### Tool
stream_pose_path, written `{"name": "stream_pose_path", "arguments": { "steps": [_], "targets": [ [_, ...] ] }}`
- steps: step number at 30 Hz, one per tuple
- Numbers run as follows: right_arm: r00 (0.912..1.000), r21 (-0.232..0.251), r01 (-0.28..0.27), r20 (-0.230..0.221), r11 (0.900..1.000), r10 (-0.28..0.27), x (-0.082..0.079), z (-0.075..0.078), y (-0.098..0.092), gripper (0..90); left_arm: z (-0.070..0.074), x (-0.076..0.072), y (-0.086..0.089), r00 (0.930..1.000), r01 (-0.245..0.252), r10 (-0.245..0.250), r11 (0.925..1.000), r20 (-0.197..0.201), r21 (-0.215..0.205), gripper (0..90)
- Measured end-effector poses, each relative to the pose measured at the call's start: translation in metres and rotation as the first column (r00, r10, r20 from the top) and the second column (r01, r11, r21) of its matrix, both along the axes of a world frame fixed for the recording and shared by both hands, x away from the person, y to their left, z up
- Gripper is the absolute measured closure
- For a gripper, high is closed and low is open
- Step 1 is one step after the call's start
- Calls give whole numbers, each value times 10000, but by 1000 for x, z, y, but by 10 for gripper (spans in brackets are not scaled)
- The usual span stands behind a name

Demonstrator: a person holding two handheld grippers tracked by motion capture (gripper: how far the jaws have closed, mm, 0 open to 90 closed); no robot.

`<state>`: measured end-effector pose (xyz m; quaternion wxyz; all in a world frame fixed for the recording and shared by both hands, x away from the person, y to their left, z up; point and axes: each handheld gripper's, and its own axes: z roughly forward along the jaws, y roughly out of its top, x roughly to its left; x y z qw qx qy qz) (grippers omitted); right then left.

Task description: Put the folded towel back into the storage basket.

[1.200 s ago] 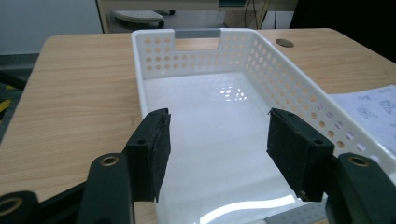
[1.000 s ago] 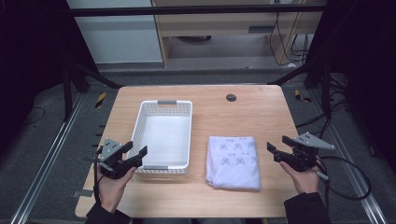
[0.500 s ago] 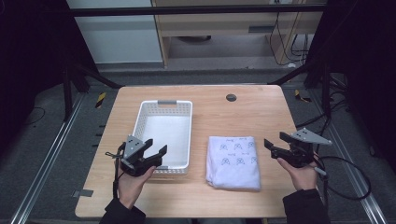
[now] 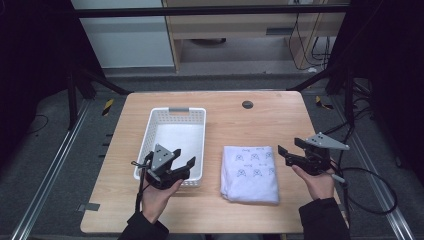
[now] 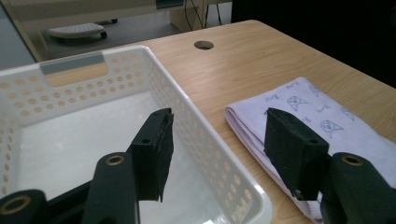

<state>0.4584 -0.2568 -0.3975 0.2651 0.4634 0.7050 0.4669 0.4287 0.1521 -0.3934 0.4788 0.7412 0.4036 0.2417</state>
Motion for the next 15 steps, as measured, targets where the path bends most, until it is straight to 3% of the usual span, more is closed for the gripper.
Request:
{"name": "stream_pose_path", "arguments": {
  "steps": [15],
  "targets": [
    [9998, -37, -113, -154, 9999, 112, 4, -3, 3, 313, -5, -4, -38, 9974, 715, -712, 9968, -86, 364, 424]
  ]
}}
